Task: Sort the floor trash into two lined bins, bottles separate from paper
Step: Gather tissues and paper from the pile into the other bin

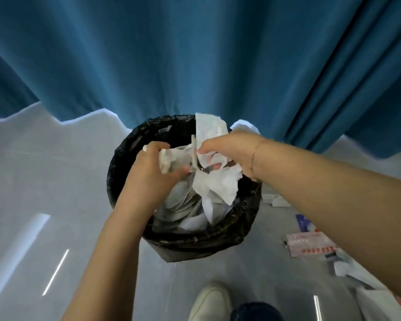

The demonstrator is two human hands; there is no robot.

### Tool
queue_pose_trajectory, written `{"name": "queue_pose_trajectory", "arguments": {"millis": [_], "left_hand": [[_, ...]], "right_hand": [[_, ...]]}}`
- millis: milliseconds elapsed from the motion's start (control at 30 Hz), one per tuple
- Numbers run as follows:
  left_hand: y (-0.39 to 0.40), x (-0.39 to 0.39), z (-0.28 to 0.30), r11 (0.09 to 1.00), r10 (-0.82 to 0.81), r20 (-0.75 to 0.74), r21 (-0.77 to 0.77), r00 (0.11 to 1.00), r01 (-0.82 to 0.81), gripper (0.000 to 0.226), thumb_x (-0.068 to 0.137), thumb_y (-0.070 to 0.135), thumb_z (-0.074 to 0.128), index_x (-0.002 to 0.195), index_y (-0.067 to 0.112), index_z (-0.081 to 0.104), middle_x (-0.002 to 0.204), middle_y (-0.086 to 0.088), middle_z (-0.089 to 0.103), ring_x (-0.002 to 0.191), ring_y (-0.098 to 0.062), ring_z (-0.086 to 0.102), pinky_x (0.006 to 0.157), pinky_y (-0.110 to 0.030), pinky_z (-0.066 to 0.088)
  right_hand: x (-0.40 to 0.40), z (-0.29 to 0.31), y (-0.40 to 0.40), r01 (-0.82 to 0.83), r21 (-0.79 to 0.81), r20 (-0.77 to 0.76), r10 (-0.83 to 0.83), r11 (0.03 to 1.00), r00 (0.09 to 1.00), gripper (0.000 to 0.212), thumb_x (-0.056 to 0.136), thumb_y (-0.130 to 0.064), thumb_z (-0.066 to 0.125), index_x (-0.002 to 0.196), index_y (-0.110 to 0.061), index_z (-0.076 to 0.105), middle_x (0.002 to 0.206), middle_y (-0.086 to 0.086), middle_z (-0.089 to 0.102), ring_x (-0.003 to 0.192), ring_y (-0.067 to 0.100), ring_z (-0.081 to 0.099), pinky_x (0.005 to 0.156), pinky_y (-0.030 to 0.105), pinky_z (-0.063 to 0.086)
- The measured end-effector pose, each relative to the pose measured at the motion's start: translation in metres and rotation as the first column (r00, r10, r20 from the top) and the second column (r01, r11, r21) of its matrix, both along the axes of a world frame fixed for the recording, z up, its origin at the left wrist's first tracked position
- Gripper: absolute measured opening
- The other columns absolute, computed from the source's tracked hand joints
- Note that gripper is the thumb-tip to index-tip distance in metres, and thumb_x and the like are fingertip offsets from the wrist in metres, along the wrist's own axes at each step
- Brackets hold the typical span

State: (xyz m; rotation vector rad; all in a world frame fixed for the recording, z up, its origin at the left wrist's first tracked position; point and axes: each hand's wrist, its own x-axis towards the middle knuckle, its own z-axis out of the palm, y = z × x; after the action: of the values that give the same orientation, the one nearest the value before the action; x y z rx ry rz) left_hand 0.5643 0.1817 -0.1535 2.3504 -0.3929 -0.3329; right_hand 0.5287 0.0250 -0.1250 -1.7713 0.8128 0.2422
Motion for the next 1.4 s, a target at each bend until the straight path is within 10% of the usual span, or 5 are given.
{"name": "queue_pose_trajectory", "arguments": {"millis": [233, 467, 800, 1233, 1400], "left_hand": [[0.012, -0.013, -0.011, 0.995, -0.092, -0.019, -0.043, 0.996, 0.091, 0.070, 0.085, 0.037, 0.065, 0.144, 0.041, 0.027, 0.159, 0.002, 0.012, 0.144, -0.010, 0.015, 0.101, -0.020, 0.022], [0.006, -0.039, 0.005, 0.977, -0.131, 0.311, -0.123, 0.941, 0.177, 0.038, 0.089, 0.022, 0.061, 0.125, 0.033, 0.055, 0.146, 0.014, 0.037, 0.116, 0.012, 0.034, 0.080, 0.013, 0.017], [-0.075, -0.117, 0.012, 0.818, -0.473, 0.462, -0.085, 0.750, 0.569, 0.027, 0.085, 0.015, 0.062, 0.111, 0.020, 0.064, 0.114, 0.008, 0.061, 0.105, -0.005, 0.053, 0.091, -0.009, 0.033], [-0.200, -0.173, -0.176, 0.394, -0.870, -0.062, 0.511, 0.490, 0.764, 0.060, 0.091, 0.035, 0.055, 0.144, 0.023, 0.029, 0.146, -0.009, 0.031, 0.123, -0.028, 0.041, 0.097, -0.039, 0.042], [-0.191, -0.168, -0.208, 0.454, -0.852, -0.045, 0.432, 0.522, 0.779, 0.036, 0.092, 0.027, 0.054, 0.127, 0.017, 0.052, 0.122, -0.010, 0.051, 0.108, -0.024, 0.049, 0.085, -0.031, 0.043]], "right_hand": [[-0.001, 0.004, -0.005, -0.105, 0.021, -0.131, 0.107, 0.994, 0.986, 0.040, 0.077, -0.046, 0.065, 0.103, -0.017, 0.058, 0.103, 0.004, 0.061, 0.097, 0.023, 0.060, 0.088, 0.033, 0.049], [-0.043, 0.035, -0.029, 0.012, -0.069, -0.032, -0.014, 0.998, 0.999, 0.024, 0.090, -0.023, 0.058, 0.109, -0.012, 0.065, 0.111, 0.007, 0.067, 0.106, 0.020, 0.061, 0.090, 0.031, 0.051], [-0.147, 0.017, -0.091, 0.055, -0.086, -0.128, -0.065, 0.995, 0.990, 0.017, 0.089, -0.020, 0.060, 0.099, -0.009, 0.067, 0.090, 0.007, 0.073, 0.079, 0.019, 0.067, 0.070, 0.028, 0.054], [-0.247, -0.110, -0.164, -0.006, -0.237, -0.414, -0.095, 0.971, 0.905, 0.026, 0.089, -0.008, 0.048, 0.108, 0.003, 0.063, 0.108, 0.019, 0.067, 0.089, 0.028, 0.066, 0.074, 0.032, 0.053], [-0.276, -0.137, -0.166, -0.133, -0.426, -0.415, -0.063, 0.895, 0.908, 0.028, 0.093, -0.021, 0.045, 0.107, -0.007, 0.066, 0.115, 0.011, 0.063, 0.102, 0.024, 0.058, 0.092, 0.031, 0.047]]}}
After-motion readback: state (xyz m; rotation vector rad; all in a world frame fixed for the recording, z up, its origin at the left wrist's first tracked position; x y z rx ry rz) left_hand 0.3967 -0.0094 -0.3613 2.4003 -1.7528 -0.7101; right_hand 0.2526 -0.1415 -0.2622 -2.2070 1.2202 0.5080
